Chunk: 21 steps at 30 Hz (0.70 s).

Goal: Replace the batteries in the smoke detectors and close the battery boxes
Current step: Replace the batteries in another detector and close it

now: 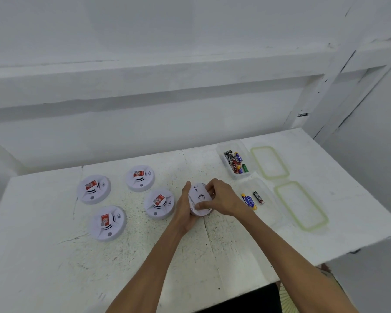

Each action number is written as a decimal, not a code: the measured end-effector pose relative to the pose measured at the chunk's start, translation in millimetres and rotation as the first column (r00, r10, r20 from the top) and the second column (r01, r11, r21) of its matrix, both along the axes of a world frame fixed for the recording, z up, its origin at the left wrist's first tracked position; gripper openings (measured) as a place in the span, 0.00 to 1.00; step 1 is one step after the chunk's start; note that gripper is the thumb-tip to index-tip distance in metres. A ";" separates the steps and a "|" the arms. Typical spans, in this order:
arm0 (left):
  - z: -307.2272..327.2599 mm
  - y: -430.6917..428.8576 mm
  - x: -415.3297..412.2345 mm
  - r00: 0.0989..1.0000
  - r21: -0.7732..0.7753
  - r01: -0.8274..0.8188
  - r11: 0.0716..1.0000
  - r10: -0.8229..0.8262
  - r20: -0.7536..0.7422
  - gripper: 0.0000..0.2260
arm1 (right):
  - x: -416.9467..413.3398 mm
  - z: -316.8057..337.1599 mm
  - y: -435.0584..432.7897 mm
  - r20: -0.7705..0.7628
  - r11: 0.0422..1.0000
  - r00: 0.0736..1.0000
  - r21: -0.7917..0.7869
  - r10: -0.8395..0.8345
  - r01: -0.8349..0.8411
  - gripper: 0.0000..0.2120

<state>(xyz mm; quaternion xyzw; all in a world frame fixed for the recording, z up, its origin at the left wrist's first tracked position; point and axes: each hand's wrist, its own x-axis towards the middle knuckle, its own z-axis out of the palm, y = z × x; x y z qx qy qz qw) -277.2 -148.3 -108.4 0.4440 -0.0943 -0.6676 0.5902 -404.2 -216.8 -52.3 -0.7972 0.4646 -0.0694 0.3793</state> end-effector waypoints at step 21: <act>-1.4 13.2 17.8 1.000 -0.028 -0.014 1.000 0.014 -0.012 0.21 | -2.3 -0.7 7.9 0.222 0.974 0.950 0.104 -0.219 0.200 0.12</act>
